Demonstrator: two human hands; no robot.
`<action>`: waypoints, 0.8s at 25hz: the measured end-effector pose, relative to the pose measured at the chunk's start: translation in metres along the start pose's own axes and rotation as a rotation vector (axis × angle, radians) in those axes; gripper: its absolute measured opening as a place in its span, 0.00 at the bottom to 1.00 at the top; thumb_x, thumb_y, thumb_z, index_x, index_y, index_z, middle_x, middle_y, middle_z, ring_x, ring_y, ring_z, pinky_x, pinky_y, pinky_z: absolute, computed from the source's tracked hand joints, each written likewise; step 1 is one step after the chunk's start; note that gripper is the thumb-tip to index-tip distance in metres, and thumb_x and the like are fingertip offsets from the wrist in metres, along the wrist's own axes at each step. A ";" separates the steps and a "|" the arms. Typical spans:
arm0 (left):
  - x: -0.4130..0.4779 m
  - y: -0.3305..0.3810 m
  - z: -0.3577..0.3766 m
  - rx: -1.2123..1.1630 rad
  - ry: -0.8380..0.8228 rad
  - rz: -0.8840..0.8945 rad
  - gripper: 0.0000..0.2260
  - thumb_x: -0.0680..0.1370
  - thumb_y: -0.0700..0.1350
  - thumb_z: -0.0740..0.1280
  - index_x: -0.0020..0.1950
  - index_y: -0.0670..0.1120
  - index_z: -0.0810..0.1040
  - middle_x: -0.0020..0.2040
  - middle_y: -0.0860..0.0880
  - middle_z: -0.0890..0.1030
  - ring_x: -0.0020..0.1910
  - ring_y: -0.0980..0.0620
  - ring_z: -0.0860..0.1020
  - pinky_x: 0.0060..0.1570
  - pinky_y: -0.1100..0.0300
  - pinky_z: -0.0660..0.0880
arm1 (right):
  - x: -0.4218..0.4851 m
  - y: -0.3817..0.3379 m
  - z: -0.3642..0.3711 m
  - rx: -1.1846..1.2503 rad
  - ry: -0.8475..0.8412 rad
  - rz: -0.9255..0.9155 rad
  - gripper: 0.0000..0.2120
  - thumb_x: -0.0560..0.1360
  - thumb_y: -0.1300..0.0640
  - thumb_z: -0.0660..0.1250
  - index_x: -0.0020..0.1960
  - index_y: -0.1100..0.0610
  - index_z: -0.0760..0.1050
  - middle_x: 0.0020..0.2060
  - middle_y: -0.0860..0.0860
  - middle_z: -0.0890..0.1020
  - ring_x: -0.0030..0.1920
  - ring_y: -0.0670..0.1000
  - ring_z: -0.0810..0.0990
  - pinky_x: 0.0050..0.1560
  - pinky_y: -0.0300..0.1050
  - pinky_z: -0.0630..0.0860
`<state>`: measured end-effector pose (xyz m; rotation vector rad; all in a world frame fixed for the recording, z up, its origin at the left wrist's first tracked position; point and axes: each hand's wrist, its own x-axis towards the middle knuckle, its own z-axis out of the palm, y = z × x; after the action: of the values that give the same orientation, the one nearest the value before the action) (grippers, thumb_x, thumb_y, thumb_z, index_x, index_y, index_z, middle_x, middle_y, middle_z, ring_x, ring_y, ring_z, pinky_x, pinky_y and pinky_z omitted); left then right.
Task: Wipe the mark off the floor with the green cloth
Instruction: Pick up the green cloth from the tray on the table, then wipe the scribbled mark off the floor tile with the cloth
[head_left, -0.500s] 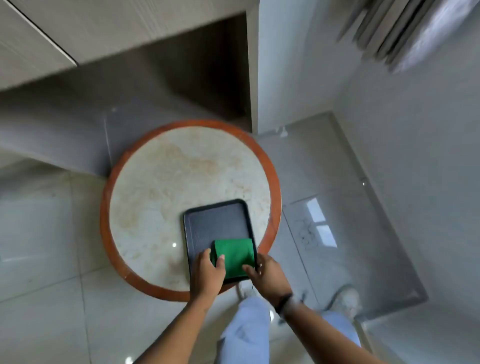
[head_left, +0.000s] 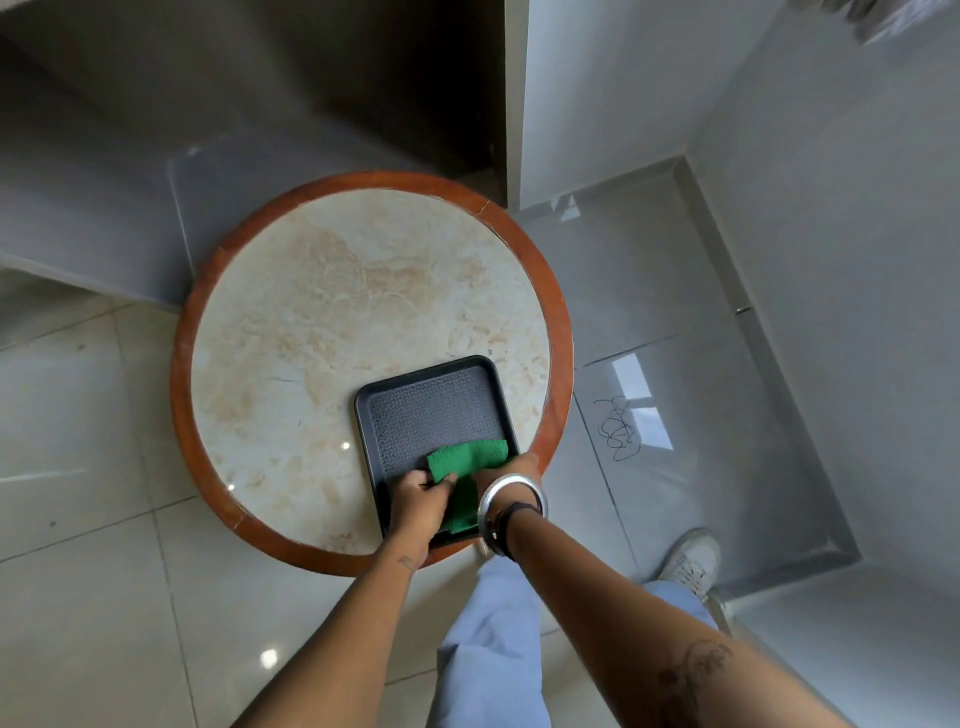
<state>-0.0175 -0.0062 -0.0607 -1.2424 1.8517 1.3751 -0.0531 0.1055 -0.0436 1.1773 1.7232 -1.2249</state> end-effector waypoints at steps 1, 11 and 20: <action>-0.006 0.005 -0.003 -0.019 -0.030 -0.010 0.05 0.75 0.42 0.70 0.49 0.41 0.82 0.44 0.46 0.85 0.45 0.47 0.82 0.40 0.59 0.77 | 0.001 -0.004 -0.010 0.000 -0.041 -0.005 0.23 0.70 0.62 0.72 0.62 0.63 0.70 0.54 0.58 0.79 0.52 0.59 0.80 0.54 0.50 0.78; -0.123 0.077 0.090 -0.454 -0.425 0.051 0.17 0.71 0.41 0.70 0.58 0.39 0.78 0.53 0.39 0.84 0.51 0.44 0.83 0.54 0.47 0.78 | -0.008 -0.006 -0.215 0.482 -0.696 -0.182 0.18 0.67 0.60 0.72 0.55 0.64 0.79 0.47 0.60 0.85 0.47 0.59 0.84 0.47 0.48 0.82; 0.000 -0.016 0.299 0.407 -0.210 0.285 0.23 0.74 0.54 0.70 0.65 0.45 0.72 0.63 0.43 0.79 0.60 0.45 0.78 0.61 0.53 0.72 | 0.209 0.118 -0.320 0.190 0.174 -0.136 0.12 0.69 0.70 0.71 0.52 0.65 0.78 0.46 0.64 0.83 0.42 0.59 0.82 0.44 0.47 0.78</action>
<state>-0.0371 0.2703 -0.1732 -0.6280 2.0766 1.1329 -0.0248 0.4833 -0.1723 1.3287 1.8730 -1.4302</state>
